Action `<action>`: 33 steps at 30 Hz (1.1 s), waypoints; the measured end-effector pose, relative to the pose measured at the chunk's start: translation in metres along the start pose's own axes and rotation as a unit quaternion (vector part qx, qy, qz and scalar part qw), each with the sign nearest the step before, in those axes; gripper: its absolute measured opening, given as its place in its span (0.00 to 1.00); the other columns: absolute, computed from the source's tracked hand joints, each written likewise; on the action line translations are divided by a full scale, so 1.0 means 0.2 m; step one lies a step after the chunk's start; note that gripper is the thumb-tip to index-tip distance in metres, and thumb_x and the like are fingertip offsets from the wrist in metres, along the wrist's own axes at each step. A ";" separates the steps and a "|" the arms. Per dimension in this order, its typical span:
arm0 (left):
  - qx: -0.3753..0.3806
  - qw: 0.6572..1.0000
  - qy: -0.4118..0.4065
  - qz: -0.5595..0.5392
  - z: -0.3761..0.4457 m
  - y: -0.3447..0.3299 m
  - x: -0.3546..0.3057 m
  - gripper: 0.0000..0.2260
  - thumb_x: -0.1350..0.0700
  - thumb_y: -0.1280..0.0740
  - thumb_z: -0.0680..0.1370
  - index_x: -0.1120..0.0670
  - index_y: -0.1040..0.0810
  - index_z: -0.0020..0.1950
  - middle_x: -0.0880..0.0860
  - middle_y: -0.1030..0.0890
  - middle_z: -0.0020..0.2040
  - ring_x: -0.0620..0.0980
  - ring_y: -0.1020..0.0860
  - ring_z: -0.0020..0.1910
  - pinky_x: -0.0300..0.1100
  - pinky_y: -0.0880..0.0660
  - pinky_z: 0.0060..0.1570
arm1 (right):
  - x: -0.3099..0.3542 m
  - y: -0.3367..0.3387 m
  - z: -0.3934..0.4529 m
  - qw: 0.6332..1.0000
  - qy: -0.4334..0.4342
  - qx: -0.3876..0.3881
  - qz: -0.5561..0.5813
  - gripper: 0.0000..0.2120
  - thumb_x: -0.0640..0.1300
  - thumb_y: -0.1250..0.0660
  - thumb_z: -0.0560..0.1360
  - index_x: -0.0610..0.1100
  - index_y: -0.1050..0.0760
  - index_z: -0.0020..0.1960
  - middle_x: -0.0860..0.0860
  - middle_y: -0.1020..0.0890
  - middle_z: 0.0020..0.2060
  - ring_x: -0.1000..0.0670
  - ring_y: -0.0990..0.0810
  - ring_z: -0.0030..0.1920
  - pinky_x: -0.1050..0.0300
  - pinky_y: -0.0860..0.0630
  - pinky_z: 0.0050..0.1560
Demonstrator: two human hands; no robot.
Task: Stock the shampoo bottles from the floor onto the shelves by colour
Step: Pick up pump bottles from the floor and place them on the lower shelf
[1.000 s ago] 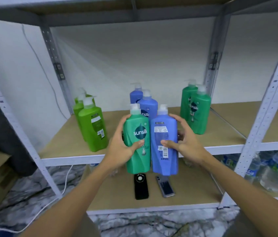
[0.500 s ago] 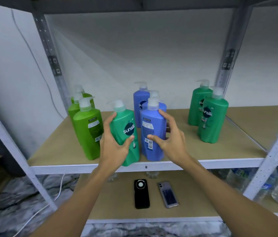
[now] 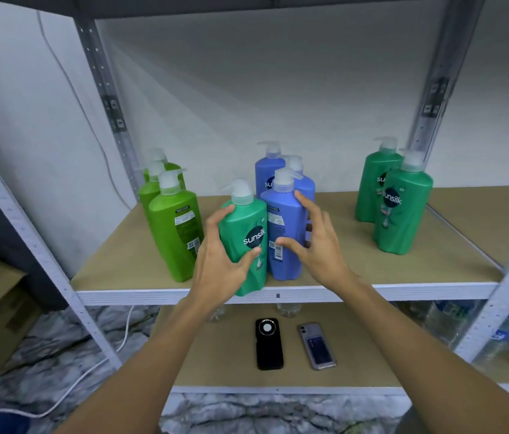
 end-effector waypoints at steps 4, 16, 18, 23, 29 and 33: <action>0.004 0.999 0.001 0.032 -0.05 -0.01 -0.06 0.38 0.48 0.21 0.70 0.27 0.44 0.67 0.50 0.24 0.70 0.48 0.19 0.62 0.54 0.21 0.59 | 0.03 0.04 -0.04 0.999 -0.009 0.032 0.009 0.38 0.57 0.28 0.75 0.68 0.45 0.78 0.55 0.30 0.65 0.51 0.25 0.64 0.45 0.24 0.66; 0.047 0.997 -0.030 0.058 -0.16 -0.19 -0.22 0.36 0.45 0.22 0.70 0.32 0.44 0.65 0.51 0.19 0.61 0.50 0.19 0.58 0.54 0.21 0.56 | 0.07 0.34 -0.17 0.994 -0.082 0.059 0.031 0.26 0.53 0.41 0.84 0.61 0.43 0.80 0.53 0.25 0.64 0.73 0.27 0.58 0.74 0.30 0.58; 0.051 0.997 -0.042 0.050 -0.17 -0.27 -0.26 0.35 0.46 0.22 0.70 0.33 0.42 0.65 0.50 0.20 0.63 0.51 0.20 0.60 0.53 0.22 0.58 | 0.07 0.42 -0.19 0.995 -0.091 0.030 0.017 0.27 0.55 0.41 0.83 0.64 0.45 0.80 0.52 0.27 0.67 0.69 0.27 0.60 0.64 0.31 0.65; 0.050 0.997 -0.058 0.017 -0.17 -0.46 -0.35 0.36 0.47 0.21 0.71 0.31 0.42 0.67 0.46 0.25 0.70 0.50 0.24 0.66 0.55 0.25 0.64 | -0.05 0.58 -0.21 0.992 -0.105 -0.069 -0.024 0.32 0.56 0.36 0.82 0.67 0.48 0.80 0.52 0.31 0.74 0.53 0.32 0.73 0.45 0.35 0.76; 0.075 0.997 -0.034 -0.005 -0.11 -0.69 -0.42 0.37 0.45 0.23 0.71 0.30 0.44 0.69 0.44 0.26 0.70 0.47 0.24 0.66 0.53 0.25 0.64 | -0.21 0.81 -0.29 0.985 -0.143 -0.051 -0.079 0.35 0.59 0.35 0.80 0.68 0.52 0.79 0.53 0.33 0.76 0.51 0.35 0.76 0.45 0.39 0.77; 0.086 0.995 -0.040 -0.018 -0.07 -0.83 -0.45 0.38 0.48 0.23 0.72 0.34 0.44 0.72 0.43 0.28 0.72 0.48 0.23 0.65 0.54 0.23 0.61 | -0.32 0.91 -0.35 0.970 -0.185 -0.031 -0.155 0.38 0.53 0.34 0.81 0.62 0.55 0.82 0.51 0.35 0.78 0.46 0.38 0.78 0.49 0.39 0.74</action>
Point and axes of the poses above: each hand's wrist, its own z-axis towards the middle knuckle, its own y-axis out of the back of the hand, x = y × z, the point moved 1 cm from there along z, towards the middle knuckle
